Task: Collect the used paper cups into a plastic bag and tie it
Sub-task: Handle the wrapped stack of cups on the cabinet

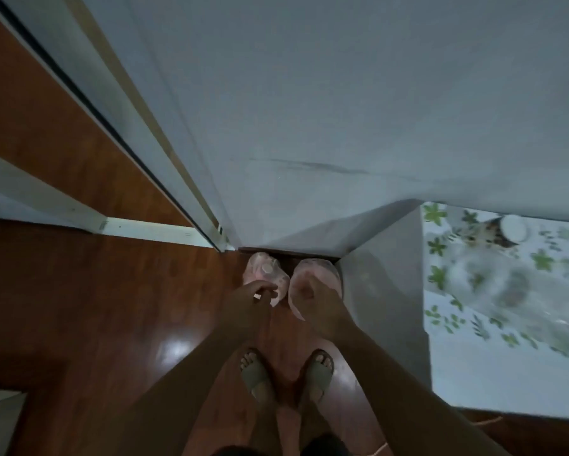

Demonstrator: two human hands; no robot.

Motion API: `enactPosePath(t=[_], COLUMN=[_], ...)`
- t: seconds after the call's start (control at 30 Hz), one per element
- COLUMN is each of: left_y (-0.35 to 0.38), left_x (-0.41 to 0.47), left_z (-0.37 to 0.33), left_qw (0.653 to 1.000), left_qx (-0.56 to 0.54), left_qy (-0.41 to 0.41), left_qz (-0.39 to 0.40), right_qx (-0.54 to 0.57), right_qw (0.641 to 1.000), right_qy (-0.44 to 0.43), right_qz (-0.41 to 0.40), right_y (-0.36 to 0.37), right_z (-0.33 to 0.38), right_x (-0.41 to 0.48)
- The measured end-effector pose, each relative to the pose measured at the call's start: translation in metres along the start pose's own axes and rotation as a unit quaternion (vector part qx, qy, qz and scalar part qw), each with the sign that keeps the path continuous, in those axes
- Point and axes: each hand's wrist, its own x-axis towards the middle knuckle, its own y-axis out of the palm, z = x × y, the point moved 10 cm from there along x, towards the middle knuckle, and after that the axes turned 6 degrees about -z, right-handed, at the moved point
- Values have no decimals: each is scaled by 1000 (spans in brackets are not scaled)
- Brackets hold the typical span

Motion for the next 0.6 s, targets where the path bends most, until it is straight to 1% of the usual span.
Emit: enactPosePath(t=[0.13,0.27,0.37,0.43,0.6], left_y=[-19,-13,2,17,43], left_x=[-47,-72,-79,-80,-86], left_z=[-45,-76,-101,-121,-181], left_qw=[999,998,996,994,993], left_qx=[24,26,-1,-12,-1], left_qy=[12,12,13,19,60], left_qz=[17,64,91,107,98], right_qx=[24,32,29,31,45], right_qw=[999,996,993,989,975], right_qy=[5,-30,-34,-53,-70], right_qz=[-27,-74,-113,-137,-205], right_y=[-51,-96,-137,-168,-247], right_z=[23,36,20,5,-50], right_x=[-63,-109,-134,-149,-174])
